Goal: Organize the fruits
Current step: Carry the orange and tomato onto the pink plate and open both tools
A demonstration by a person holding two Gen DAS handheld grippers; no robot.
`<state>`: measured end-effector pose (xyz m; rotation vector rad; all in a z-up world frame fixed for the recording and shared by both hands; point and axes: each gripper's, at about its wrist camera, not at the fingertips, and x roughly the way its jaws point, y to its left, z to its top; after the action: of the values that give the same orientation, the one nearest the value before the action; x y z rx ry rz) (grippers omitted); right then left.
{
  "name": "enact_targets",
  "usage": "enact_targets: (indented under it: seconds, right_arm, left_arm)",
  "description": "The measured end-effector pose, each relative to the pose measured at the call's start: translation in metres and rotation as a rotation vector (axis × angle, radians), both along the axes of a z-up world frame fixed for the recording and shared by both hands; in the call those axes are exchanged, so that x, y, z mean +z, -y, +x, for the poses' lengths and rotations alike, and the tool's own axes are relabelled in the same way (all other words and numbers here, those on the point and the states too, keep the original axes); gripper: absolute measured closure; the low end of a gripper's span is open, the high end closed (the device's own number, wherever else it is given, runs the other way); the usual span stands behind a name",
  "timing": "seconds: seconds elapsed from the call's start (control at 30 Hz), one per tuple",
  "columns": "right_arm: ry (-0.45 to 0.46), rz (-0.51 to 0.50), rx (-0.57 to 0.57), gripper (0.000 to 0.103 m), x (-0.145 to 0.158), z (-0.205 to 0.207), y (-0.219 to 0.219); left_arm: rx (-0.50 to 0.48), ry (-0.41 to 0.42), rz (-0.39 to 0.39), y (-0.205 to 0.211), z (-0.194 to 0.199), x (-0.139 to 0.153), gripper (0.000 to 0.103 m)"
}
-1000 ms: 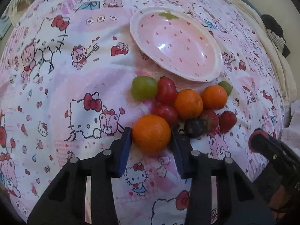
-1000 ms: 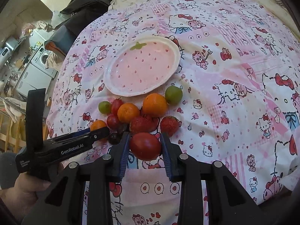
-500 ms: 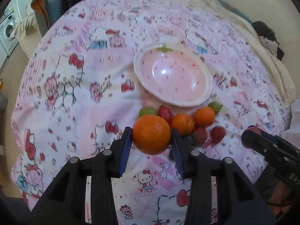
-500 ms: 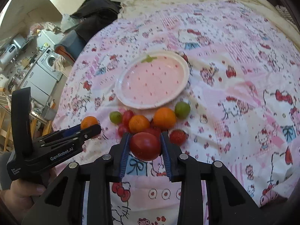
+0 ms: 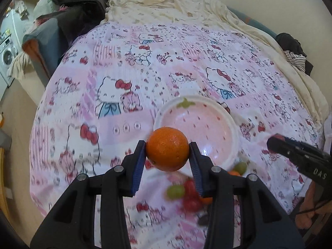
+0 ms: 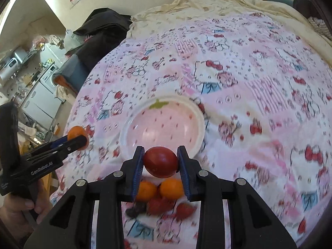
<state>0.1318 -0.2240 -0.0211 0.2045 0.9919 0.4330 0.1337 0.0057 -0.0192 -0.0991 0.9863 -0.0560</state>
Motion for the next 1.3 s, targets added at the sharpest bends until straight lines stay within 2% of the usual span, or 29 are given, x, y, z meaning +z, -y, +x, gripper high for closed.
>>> enact_targets:
  seconds: [0.1,0.2,0.5,0.73,1.0,1.23,1.3]
  right_arm:
    - [0.001,-0.007,0.015,0.069,-0.005,0.029,-0.004]
    - [-0.011,-0.001,0.024,0.069,-0.014,0.056,-0.009]
    - [-0.086,-0.055,0.064,0.069,-0.062,0.106,-0.027]
    - [-0.146,-0.048,0.065,0.069,-0.084,0.123,-0.028]
    - [-0.181,-0.058,0.039,0.069,-0.096,0.128,-0.027]
    - [-0.201,-0.055,0.030,0.068,-0.105,0.131,-0.027]
    - [-0.210,-0.030,0.023,0.066,-0.106,0.132,-0.024]
  left_arm:
    - [-0.021,-0.003,-0.002,0.002,0.020,-0.006,0.066]
    - [-0.055,0.002,0.030,0.010,0.037,-0.017,0.066]
    - [-0.111,-0.083,0.069,0.033,0.067,-0.071,0.066]
    - [-0.125,-0.114,0.095,0.045,0.084,-0.092,0.065]
    - [-0.086,-0.115,0.089,0.040,0.093,-0.099,0.064]
    - [-0.098,-0.140,0.098,0.041,0.096,-0.105,0.064]
    - [-0.091,-0.143,0.086,0.040,0.096,-0.104,0.060]
